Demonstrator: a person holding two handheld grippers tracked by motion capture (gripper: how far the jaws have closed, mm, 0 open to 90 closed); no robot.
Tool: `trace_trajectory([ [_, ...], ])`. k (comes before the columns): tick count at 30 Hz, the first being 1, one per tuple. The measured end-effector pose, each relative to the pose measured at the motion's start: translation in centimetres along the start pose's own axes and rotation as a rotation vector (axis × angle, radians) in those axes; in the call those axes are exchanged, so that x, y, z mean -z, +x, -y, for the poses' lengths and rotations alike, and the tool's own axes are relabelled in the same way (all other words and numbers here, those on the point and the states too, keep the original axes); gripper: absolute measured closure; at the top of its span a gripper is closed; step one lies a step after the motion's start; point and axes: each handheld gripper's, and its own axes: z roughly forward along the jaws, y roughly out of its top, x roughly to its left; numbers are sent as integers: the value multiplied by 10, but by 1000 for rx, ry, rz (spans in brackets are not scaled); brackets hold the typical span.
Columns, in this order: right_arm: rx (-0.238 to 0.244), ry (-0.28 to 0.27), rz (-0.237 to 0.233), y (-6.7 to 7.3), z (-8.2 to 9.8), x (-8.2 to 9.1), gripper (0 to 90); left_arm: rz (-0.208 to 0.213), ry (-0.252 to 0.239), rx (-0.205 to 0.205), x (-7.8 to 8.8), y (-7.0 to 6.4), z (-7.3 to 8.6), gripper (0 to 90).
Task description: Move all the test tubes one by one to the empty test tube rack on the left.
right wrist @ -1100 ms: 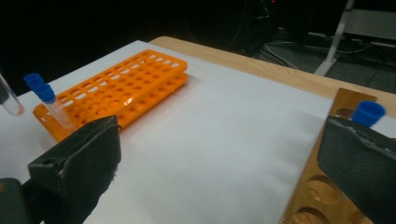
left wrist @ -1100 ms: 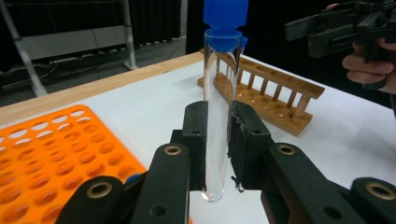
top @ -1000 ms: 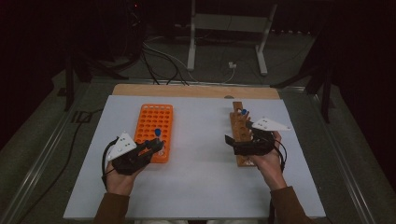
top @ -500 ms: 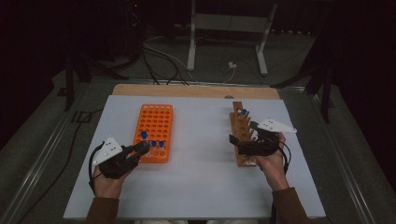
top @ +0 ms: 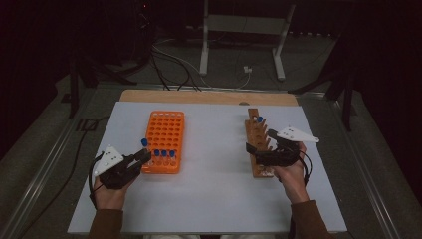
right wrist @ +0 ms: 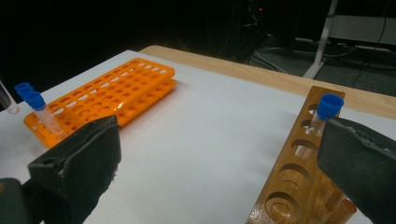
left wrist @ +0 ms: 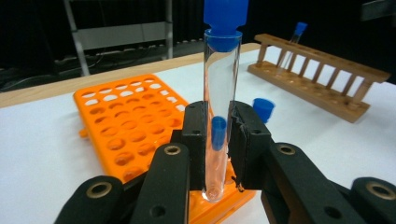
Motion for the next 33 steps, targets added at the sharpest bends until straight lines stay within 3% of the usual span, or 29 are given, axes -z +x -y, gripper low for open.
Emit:
trace_trajectory([
  [20, 0, 3, -12, 2, 1, -2, 0, -48, 74, -8, -24, 8, 15, 781],
  [33, 3, 2, -17, 2, 2, -2, 0, -65, 192, -25, -30, 5, 25, 783],
])
